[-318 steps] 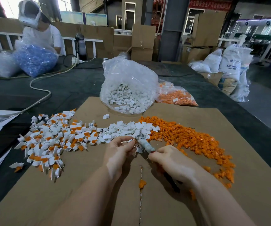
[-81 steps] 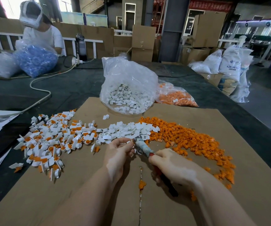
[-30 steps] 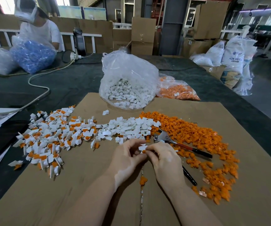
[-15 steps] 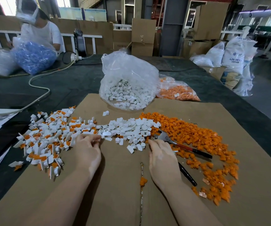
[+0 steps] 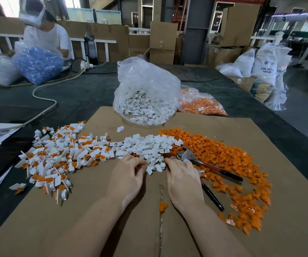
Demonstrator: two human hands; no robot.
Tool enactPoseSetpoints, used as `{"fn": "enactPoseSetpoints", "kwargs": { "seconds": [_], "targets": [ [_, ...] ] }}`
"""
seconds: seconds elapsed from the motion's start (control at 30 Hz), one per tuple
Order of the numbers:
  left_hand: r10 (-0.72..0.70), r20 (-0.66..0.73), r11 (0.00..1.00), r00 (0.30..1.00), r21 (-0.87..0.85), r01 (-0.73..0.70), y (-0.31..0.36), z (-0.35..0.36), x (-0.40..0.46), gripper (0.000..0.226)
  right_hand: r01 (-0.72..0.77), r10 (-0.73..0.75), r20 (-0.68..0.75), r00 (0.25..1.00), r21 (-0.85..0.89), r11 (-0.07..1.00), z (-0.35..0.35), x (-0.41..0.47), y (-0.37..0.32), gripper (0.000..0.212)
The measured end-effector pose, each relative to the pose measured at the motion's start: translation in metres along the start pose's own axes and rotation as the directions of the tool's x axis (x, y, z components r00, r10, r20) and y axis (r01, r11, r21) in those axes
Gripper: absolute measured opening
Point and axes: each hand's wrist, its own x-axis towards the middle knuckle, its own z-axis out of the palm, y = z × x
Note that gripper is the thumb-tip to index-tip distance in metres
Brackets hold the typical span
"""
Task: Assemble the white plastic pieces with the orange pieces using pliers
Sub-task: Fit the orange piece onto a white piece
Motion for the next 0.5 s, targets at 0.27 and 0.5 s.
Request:
{"fn": "enactPoseSetpoints", "kwargs": {
  "seconds": [0.27, 0.5],
  "targets": [
    [-0.162, 0.103, 0.986, 0.981, 0.054, 0.158, 0.017, 0.012, 0.001, 0.017, -0.031, 0.038, -0.052, 0.998, 0.135, 0.990, -0.007, 0.000, 0.000, 0.012],
    [-0.202, 0.126, 0.958, 0.971, -0.183, 0.222, 0.028, 0.021, -0.004, 0.009, -0.071, 0.082, -0.072, 0.994, 0.137, 0.988, -0.006, -0.004, 0.001, 0.022]
  ]
}}
